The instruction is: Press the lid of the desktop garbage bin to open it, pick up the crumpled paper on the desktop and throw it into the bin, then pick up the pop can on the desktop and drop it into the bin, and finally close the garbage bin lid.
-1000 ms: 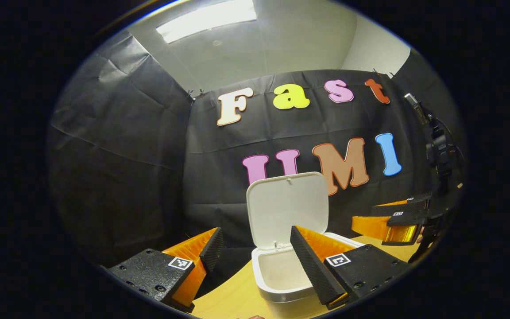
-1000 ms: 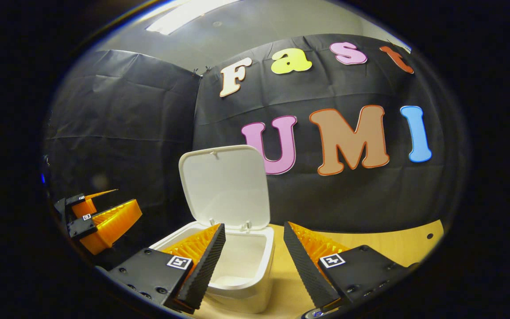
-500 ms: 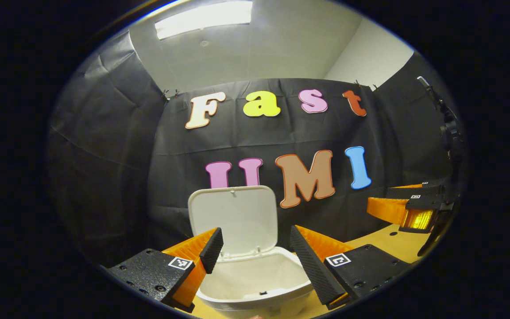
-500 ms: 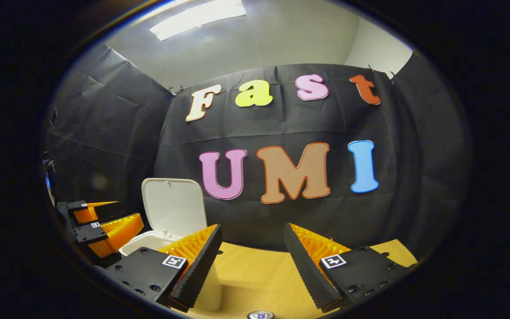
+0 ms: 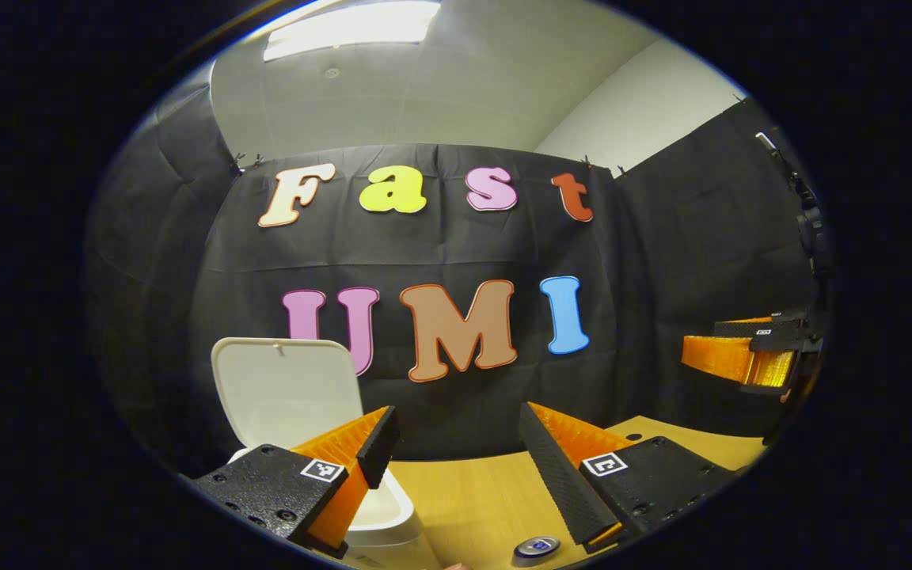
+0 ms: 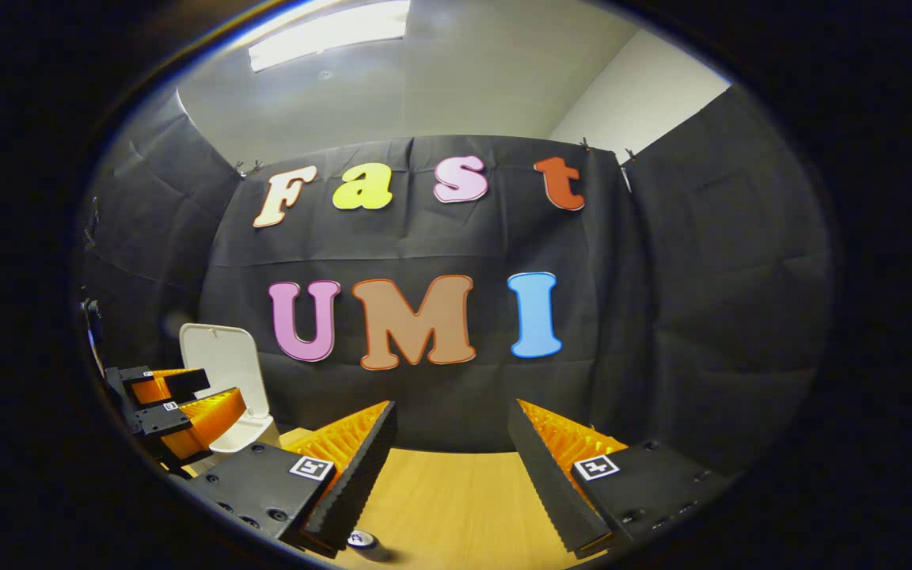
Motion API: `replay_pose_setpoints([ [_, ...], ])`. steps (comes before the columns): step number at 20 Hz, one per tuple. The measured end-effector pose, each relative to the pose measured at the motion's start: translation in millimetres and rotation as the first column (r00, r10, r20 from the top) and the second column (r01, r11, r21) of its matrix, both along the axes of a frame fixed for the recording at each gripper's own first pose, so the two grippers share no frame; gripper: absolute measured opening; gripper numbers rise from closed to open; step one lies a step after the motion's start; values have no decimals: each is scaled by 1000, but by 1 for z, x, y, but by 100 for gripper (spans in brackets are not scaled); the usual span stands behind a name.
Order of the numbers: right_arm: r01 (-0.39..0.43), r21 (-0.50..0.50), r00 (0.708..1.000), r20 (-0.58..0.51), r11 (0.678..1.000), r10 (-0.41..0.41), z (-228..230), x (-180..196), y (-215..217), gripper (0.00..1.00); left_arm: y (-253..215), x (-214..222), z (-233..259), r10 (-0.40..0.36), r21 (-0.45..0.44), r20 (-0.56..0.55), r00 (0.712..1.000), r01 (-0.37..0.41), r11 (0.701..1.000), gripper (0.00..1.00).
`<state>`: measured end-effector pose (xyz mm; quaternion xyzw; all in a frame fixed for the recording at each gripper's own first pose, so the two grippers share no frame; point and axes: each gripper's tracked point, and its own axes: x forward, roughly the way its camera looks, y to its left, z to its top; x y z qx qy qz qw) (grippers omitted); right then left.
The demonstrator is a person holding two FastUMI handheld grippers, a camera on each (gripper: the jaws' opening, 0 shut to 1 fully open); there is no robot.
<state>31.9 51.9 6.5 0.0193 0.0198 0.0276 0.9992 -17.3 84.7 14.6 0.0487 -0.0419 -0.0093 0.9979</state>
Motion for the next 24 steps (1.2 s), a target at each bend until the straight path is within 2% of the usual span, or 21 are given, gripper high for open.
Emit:
replay_pose_setpoints([
  [5, 89, 14, 996, -14, 996, -89, -5, -21, -57, 94, -52, 13, -23, -76, -28, -47, 996, 75, 997, 93],
  [10, 152, 28, 987, -51, 988, -150, -13, -51, -96, 94, -80, 24, -89, -101, -70, -204, 974, 88, 994, 93],
  [16, 216, 1, 971, -106, 976, -214, -28, -68, -133, 94, -80, 29, -181, -66, -101, -399, 915, 28, 995, 94],
  [22, 256, -38, 953, -160, 966, -259, -43, -76, -151, 94, -78, 29, -240, -23, -37, -472, 881, 6, 999, 94],
  [24, 259, -46, 949, -175, 965, -263, -49, -76, -153, 94, -78, 25, -261, -17, -38, -512, 859, -3, 999, 94],
])
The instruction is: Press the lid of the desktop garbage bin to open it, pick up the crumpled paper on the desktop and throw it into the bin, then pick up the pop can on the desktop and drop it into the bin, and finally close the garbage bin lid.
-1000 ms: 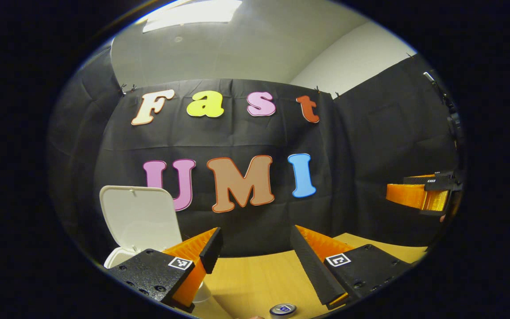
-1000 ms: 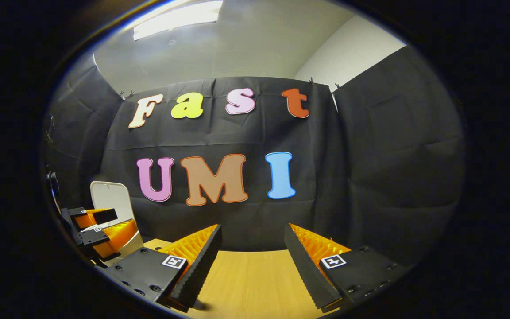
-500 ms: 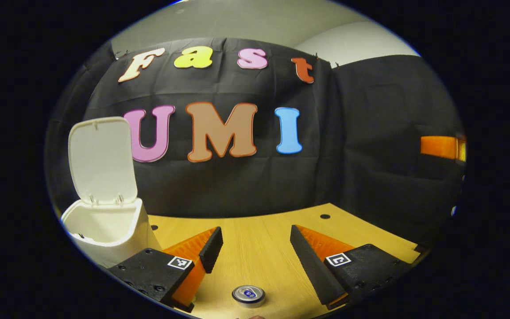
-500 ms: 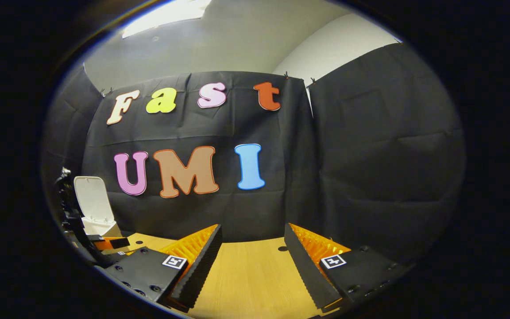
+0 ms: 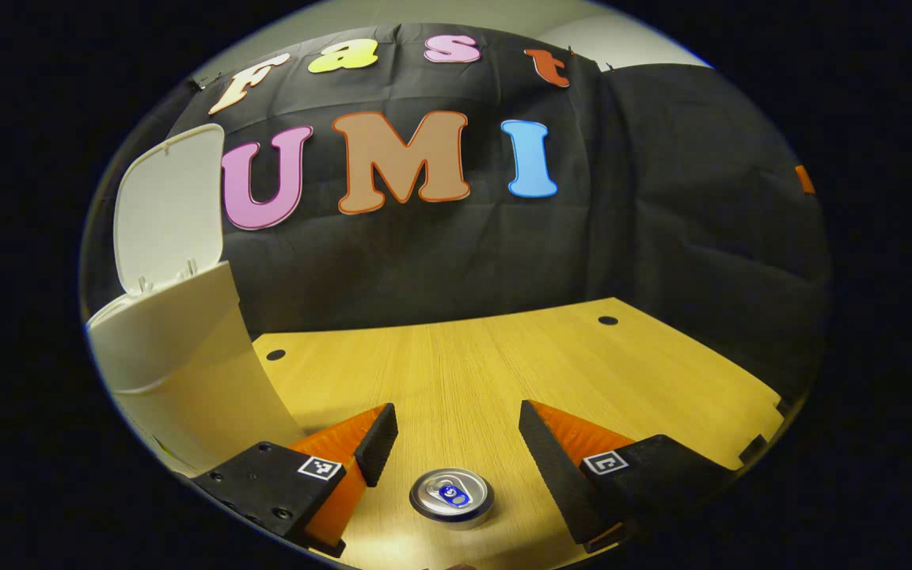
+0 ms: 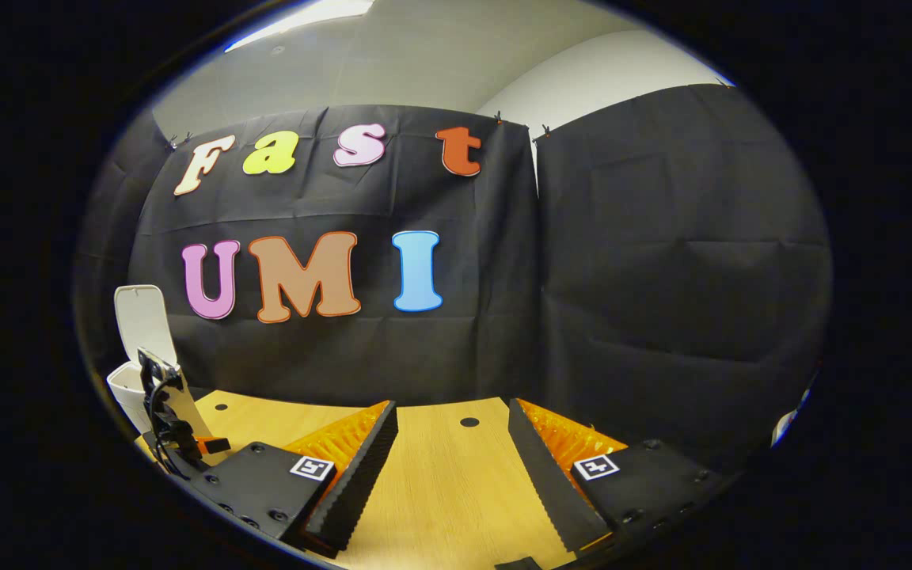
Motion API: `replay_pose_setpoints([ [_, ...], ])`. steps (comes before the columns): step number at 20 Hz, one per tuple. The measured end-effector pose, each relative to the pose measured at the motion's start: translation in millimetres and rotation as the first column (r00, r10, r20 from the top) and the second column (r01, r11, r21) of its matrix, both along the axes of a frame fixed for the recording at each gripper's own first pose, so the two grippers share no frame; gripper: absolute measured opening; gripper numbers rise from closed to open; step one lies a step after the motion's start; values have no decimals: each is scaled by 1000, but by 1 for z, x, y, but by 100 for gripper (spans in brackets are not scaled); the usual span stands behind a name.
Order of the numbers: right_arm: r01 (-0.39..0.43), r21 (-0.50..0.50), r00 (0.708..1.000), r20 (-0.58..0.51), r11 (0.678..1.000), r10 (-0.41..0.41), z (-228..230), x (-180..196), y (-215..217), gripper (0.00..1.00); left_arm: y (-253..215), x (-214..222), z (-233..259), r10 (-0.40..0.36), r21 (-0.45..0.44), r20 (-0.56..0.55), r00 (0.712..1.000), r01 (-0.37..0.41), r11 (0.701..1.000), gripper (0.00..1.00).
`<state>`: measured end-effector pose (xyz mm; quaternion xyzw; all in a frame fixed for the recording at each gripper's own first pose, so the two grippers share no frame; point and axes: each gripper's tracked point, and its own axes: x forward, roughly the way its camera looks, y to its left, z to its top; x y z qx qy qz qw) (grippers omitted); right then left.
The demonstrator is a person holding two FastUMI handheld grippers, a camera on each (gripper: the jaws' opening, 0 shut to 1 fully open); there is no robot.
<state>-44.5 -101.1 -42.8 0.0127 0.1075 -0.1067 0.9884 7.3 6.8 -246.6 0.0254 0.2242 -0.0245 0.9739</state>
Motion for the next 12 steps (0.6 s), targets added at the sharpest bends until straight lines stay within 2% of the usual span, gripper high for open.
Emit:
replay_pose_setpoints([
  [3, 2, -5, 1000, -20, 1000, -3, -8, -4, -2, 94, -3, -8, -25, 14, -14, -52, 999, -15, 1000, 94],
  [7, 5, -13, 999, -38, 1000, -6, -13, -7, -2, 94, 7, -12, -59, 26, 24, -108, 994, -23, 999, 95],
  [12, 7, -43, 999, -49, 999, -9, -15, -11, -5, 94, 15, -28, -105, 44, 50, -232, 972, -34, 998, 96],
])
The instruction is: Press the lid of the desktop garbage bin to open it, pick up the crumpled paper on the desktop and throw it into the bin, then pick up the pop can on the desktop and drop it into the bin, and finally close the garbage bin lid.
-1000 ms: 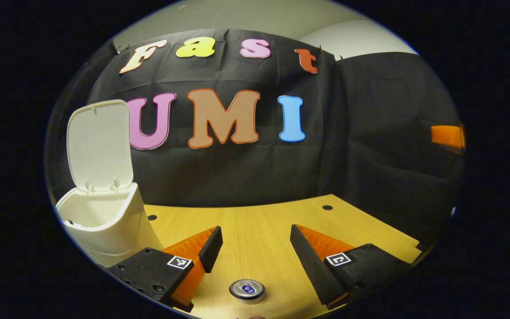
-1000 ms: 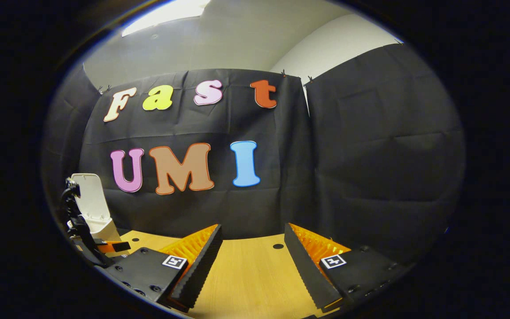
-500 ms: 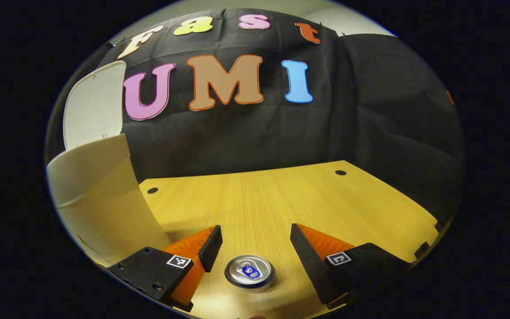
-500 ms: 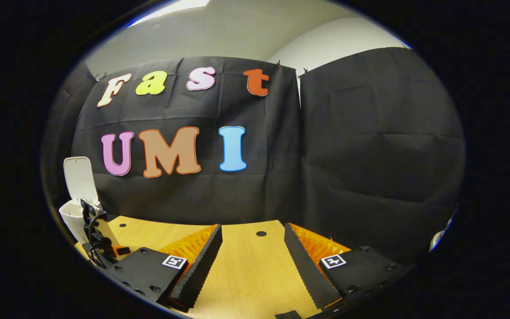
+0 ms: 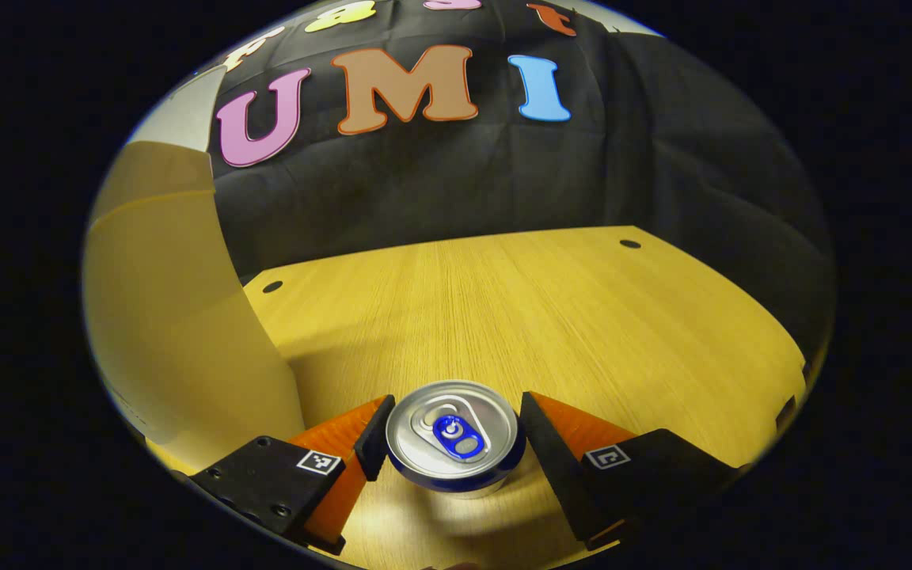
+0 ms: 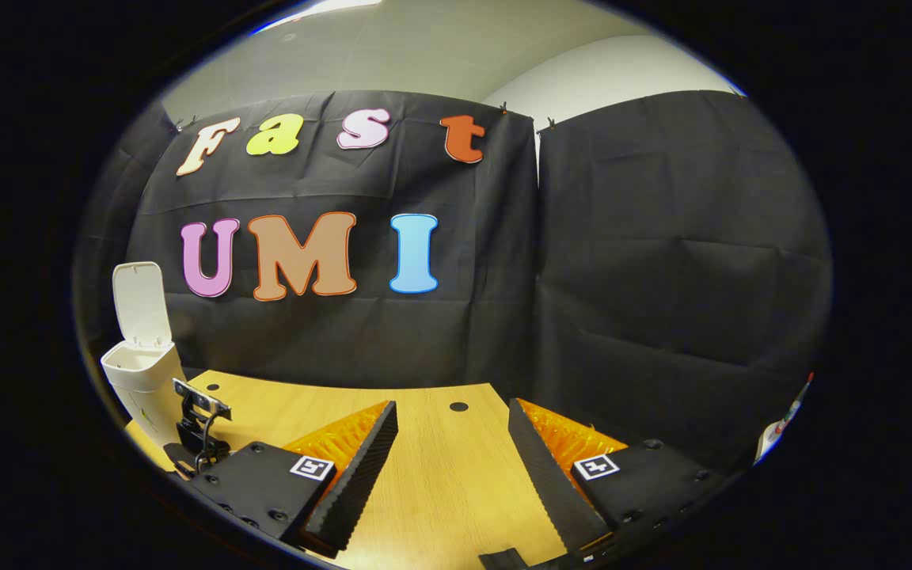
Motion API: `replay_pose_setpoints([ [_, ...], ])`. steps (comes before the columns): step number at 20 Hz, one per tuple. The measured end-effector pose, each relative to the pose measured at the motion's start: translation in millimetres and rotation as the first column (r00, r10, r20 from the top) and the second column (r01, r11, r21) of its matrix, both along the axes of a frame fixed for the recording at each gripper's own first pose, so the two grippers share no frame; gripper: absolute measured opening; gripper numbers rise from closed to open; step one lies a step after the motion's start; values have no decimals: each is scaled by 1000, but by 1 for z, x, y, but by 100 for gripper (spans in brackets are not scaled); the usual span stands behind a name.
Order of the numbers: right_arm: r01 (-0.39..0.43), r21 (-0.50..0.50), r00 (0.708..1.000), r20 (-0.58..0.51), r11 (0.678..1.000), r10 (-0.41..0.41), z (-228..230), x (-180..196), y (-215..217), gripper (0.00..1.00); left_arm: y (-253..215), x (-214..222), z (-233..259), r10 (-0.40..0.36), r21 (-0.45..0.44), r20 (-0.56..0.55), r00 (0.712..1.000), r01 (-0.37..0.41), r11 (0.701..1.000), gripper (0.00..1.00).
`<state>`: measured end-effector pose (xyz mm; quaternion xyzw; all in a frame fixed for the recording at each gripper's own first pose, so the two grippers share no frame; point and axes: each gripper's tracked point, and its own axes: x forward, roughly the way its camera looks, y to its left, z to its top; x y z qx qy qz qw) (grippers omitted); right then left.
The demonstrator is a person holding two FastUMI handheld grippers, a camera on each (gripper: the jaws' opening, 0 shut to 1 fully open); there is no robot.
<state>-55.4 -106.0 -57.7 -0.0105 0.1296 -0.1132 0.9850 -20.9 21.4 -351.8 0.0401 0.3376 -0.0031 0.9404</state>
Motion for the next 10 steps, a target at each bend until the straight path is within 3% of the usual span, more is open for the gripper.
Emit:
replay_pose_setpoints([
  [3, -1, -12, 1000, -8, 1000, 0, -2, -2, 0, 94, -4, -2, -11, -4, -33, -16, 1000, 4, 999, 95],
  [6, -8, -18, 1000, -5, 1000, 8, -3, 2, 4, 94, -6, 0, -6, -21, -33, -11, 1000, 21, 999, 81],
  [10, -31, -26, 1000, 6, 999, 31, -2, 11, 14, 96, -11, 25, 42, -47, -46, 85, 995, 51, 998, 80],
])
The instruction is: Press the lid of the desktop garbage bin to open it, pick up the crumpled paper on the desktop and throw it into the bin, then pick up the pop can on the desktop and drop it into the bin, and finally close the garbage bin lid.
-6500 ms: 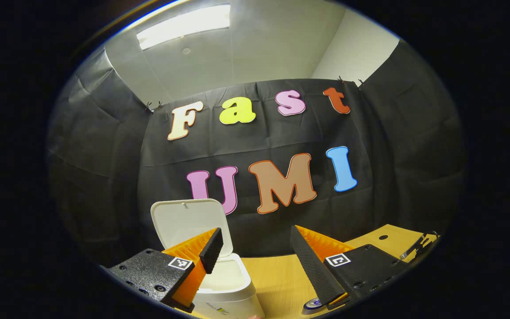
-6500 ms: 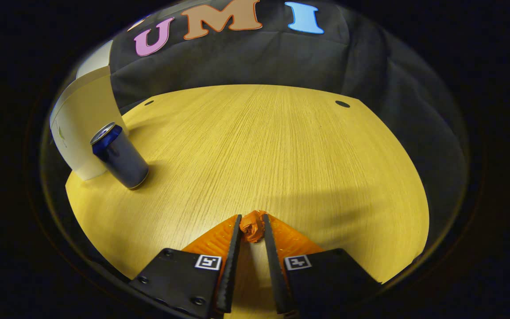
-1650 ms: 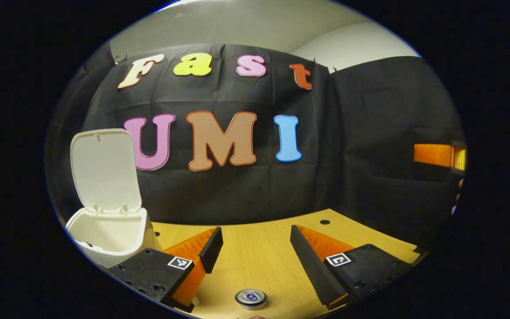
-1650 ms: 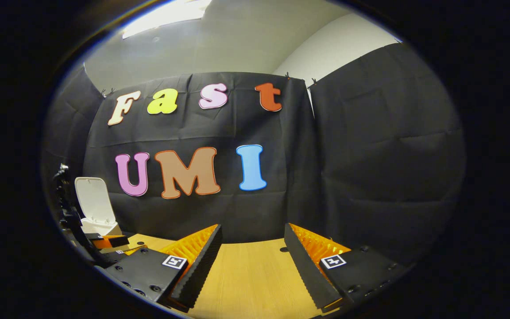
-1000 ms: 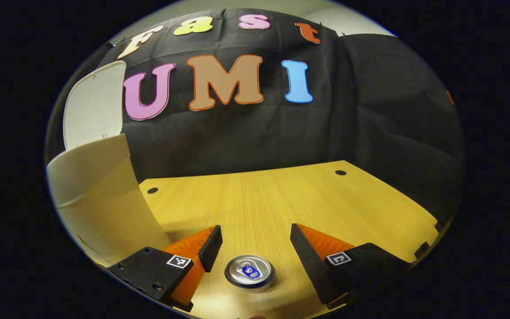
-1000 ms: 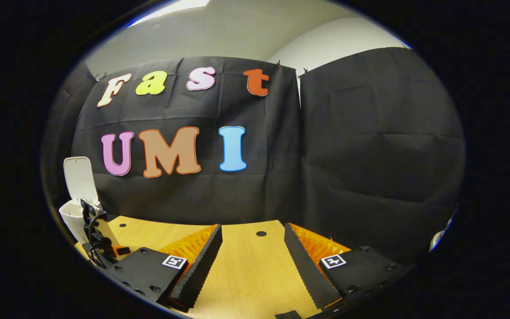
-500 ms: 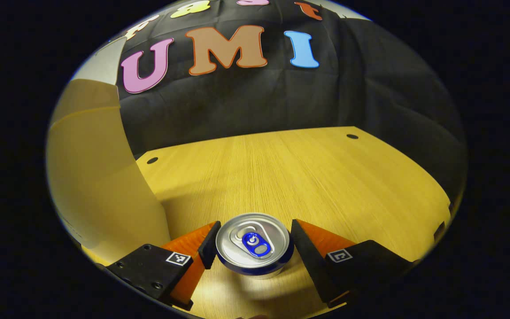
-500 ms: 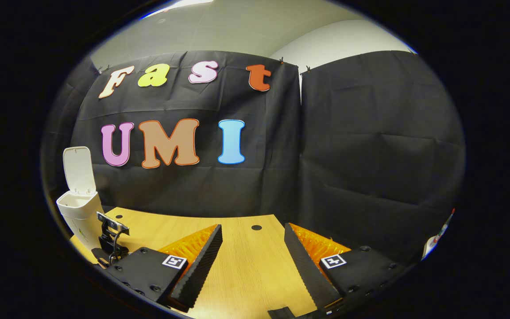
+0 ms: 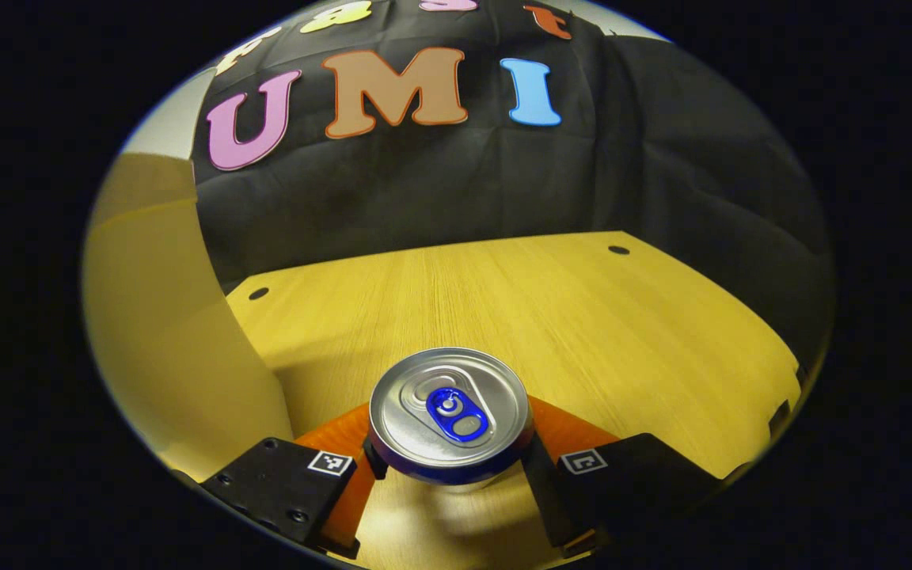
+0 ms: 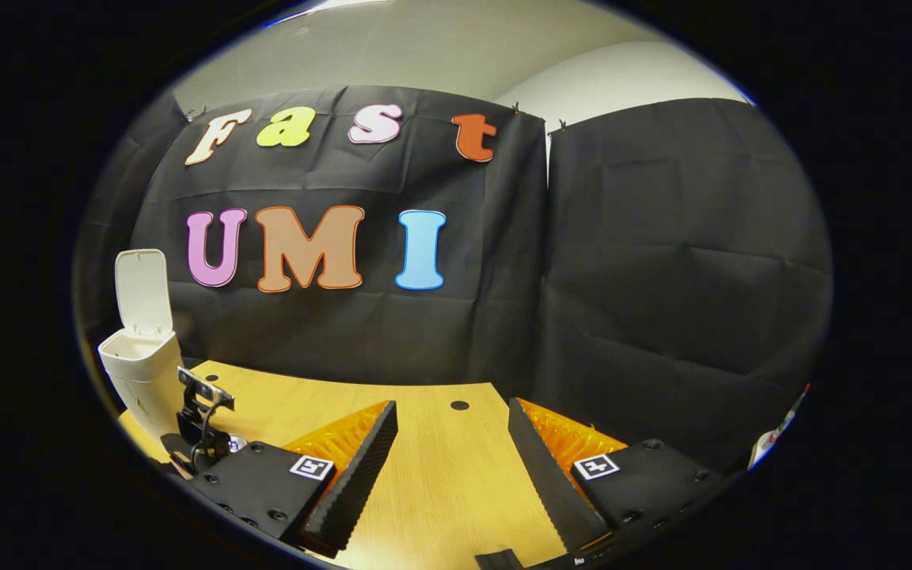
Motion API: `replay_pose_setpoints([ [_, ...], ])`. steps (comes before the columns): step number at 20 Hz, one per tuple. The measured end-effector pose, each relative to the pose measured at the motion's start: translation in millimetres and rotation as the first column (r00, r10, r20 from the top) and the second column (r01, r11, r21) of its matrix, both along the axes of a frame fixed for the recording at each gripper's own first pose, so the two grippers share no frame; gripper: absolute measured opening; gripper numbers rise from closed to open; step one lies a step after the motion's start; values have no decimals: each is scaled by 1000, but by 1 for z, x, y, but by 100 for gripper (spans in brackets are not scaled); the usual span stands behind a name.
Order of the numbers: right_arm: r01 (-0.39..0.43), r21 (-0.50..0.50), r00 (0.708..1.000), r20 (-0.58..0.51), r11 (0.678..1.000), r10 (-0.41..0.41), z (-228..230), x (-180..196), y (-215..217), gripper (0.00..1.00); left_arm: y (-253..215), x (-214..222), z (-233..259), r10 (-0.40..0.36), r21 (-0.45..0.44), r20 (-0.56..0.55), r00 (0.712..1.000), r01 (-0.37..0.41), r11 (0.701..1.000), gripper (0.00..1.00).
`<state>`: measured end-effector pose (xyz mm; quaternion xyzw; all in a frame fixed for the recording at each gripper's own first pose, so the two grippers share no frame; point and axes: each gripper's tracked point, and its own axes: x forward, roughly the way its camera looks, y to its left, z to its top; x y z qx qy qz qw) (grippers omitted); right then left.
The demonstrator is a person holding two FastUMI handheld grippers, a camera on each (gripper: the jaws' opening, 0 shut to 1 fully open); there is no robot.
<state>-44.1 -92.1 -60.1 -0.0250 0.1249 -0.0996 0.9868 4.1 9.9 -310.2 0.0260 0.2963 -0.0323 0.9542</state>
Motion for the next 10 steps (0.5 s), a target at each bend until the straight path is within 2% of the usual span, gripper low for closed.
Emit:
replay_pose_setpoints([
  [4, -35, 4, 999, 25, 999, 35, 1, 11, 15, 96, -3, 31, 79, -1, -54, 153, 988, 10, 999, 80],
  [7, -57, 25, 998, 39, 998, 56, 1, 19, 22, 96, -2, 50, 142, 4, -77, 278, 960, 18, 997, 78],
  [10, -69, 36, 997, 47, 997, 68, 0, 25, 25, 94, -5, 56, 186, 3, -101, 346, 938, 34, 994, 78],
])
